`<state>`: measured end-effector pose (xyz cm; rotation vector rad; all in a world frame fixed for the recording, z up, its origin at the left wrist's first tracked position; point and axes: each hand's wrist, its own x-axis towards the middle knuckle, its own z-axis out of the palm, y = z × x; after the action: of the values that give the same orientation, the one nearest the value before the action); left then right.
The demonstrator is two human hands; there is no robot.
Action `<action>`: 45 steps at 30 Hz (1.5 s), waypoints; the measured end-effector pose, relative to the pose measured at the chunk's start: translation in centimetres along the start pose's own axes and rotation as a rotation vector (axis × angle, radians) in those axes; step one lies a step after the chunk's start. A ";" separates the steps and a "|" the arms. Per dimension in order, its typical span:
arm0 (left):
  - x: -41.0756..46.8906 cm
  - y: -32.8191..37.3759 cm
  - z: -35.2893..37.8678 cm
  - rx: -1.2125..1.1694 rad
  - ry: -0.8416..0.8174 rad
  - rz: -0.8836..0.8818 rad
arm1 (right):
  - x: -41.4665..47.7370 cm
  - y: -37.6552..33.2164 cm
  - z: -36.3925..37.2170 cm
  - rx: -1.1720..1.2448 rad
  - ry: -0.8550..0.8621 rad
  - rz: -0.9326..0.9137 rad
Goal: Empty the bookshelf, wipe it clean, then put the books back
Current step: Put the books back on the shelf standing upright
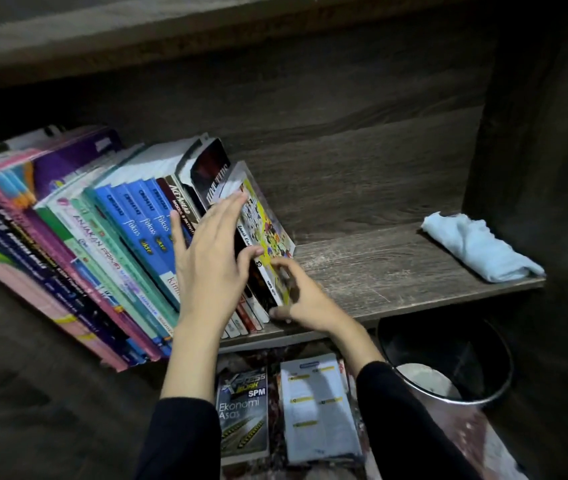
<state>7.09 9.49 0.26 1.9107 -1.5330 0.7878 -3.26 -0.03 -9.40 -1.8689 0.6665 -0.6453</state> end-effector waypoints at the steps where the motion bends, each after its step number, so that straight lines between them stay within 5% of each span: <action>1: 0.0 0.0 0.2 0.003 0.012 -0.001 | 0.1 0.2 -0.5 0.013 -0.050 0.033; 12: 0.4 0.1 2.3 0.178 0.110 -0.023 | 0.0 1.4 0.5 -0.162 0.216 0.096; 45: 0.6 0.0 4.7 0.239 0.225 -0.085 | 0.7 1.1 0.6 -0.520 0.294 0.085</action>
<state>7.64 5.61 -2.48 1.9617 -1.2597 1.1481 -2.51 -0.50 -10.50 -2.2221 1.1887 -0.7484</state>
